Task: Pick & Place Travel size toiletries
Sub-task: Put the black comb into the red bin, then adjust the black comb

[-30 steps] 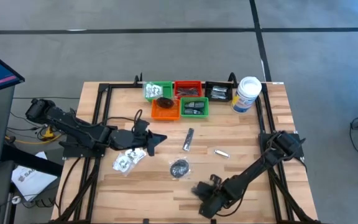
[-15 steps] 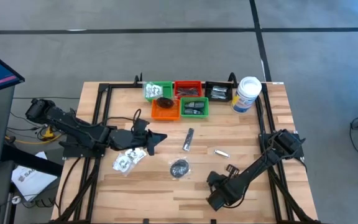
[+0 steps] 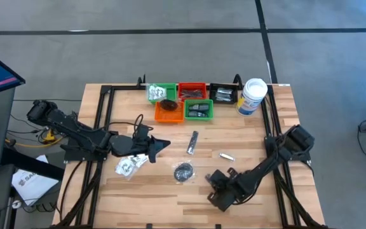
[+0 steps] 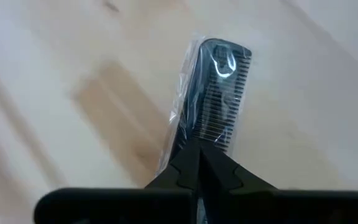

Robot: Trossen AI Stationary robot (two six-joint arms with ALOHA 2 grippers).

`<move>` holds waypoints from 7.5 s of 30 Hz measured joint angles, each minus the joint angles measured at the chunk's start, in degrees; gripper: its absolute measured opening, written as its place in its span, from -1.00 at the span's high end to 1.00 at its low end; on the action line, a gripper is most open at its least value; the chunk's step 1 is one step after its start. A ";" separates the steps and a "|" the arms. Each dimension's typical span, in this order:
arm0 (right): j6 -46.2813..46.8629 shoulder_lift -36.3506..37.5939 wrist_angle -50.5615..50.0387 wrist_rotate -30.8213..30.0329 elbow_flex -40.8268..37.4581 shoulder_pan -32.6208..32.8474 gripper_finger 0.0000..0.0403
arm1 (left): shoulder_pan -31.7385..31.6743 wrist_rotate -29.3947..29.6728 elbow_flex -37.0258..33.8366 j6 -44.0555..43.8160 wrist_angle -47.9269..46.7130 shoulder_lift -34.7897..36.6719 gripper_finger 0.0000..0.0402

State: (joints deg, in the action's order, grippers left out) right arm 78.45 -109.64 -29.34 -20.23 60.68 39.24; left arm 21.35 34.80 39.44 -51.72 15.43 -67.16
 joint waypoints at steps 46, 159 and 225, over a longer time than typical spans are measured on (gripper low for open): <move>-39.35 1.76 -4.98 5.72 -0.59 -7.72 1.00 | 0.43 2.93 0.02 0.00 1.63 0.00 1.00; -8.75 26.64 8.54 3.13 -17.29 -8.43 1.00 | -17.95 -30.55 38.36 9.20 -21.26 -53.55 1.00; -19.10 21.26 11.62 8.62 -17.26 -14.10 1.00 | -14.74 -22.48 38.38 -26.47 -31.97 -53.50 1.00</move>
State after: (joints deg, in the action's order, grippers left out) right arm 59.35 -88.38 -17.73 -11.62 43.42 25.14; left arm 6.61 12.32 77.82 -78.19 -16.54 -120.66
